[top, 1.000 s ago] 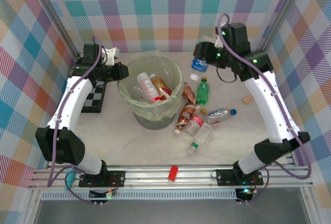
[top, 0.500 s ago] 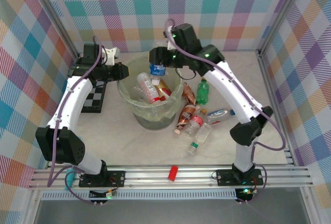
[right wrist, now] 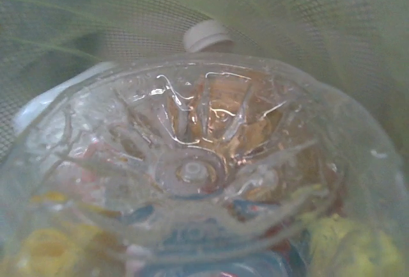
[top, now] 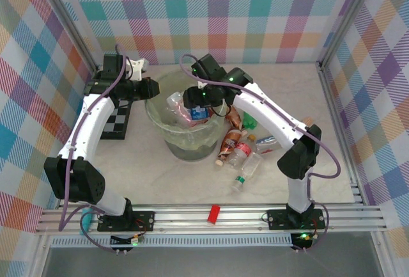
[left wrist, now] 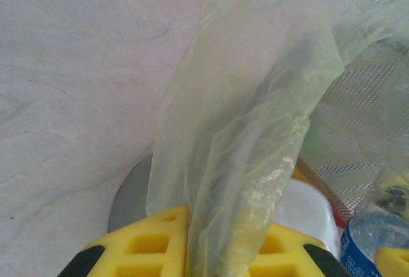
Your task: Put the plastic bottles in the bin
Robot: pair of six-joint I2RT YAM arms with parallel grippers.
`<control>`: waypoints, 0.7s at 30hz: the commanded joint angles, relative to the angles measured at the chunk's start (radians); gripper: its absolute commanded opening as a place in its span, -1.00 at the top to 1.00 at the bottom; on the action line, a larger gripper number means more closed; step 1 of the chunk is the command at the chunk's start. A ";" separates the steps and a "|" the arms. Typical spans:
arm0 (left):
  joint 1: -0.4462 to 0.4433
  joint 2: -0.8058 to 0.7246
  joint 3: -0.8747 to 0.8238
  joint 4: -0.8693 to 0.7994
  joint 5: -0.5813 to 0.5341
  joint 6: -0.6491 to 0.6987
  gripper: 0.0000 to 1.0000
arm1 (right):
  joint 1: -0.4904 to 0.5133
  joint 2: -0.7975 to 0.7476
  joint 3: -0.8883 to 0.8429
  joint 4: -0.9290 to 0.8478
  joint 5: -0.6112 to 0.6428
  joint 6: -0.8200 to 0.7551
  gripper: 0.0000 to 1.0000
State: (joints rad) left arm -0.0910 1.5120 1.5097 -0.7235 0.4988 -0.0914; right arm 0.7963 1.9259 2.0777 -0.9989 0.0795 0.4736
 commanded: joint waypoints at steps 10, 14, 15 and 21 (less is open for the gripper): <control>-0.006 0.018 -0.021 -0.027 0.019 -0.010 0.69 | 0.010 -0.031 0.180 -0.090 0.068 -0.100 -0.96; -0.006 0.017 -0.019 -0.028 0.013 -0.009 0.69 | 0.009 -0.039 0.218 -0.118 0.083 -0.107 -0.90; -0.006 0.019 -0.020 -0.029 0.013 -0.008 0.69 | 0.012 -0.042 0.213 -0.123 0.082 -0.106 -0.85; -0.006 0.021 -0.017 -0.030 0.014 -0.011 0.69 | 0.012 -0.011 0.186 -0.139 0.061 -0.105 -0.60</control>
State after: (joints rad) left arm -0.0978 1.5158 1.5078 -0.7120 0.5053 -0.0883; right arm 0.8101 1.8950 2.2715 -1.0954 0.1459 0.3763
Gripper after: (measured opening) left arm 0.157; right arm 0.810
